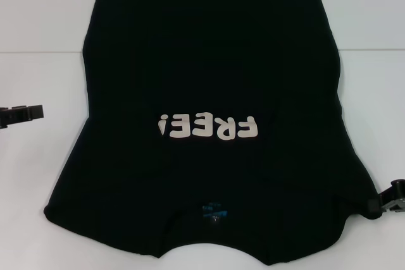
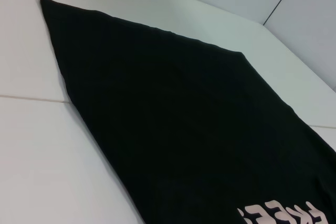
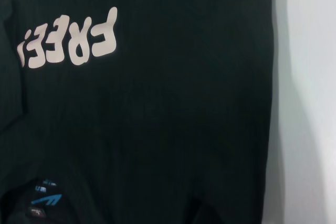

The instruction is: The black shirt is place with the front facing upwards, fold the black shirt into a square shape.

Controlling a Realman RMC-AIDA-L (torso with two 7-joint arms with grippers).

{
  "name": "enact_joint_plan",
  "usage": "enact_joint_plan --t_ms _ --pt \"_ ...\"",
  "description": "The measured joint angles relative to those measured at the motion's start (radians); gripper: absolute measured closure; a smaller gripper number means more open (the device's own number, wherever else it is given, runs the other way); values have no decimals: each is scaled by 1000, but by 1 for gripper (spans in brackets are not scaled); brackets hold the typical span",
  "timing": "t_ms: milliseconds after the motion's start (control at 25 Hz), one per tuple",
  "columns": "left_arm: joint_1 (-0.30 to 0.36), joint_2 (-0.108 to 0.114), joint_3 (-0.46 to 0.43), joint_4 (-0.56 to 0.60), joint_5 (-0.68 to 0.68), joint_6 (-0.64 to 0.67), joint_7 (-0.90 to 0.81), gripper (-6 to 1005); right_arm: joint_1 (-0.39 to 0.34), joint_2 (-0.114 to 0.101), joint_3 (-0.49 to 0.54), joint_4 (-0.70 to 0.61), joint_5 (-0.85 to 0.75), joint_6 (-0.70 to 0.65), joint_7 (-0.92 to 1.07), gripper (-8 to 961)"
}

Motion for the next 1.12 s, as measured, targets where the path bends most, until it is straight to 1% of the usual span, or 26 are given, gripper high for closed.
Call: enact_joint_plan --t_ms 280,440,520,600,800,1120 --pt "17 0 -6 33 0 29 -12 532 -10 -21 15 -10 1 -18 -2 938" --pt "35 4 -19 63 0 76 -26 531 -18 -41 63 -15 1 -44 -17 938" --pt "40 7 -34 66 0 101 -28 530 -19 -46 96 -15 1 -61 -32 938" --pt "44 10 -50 72 14 133 -34 529 -19 -49 108 -12 1 -69 -40 938" --pt "44 15 -59 90 117 204 -57 527 -20 -46 106 -7 -2 -72 -47 937" --pt "37 16 -48 73 182 267 -81 522 -31 -41 112 -8 0 -73 -63 937"
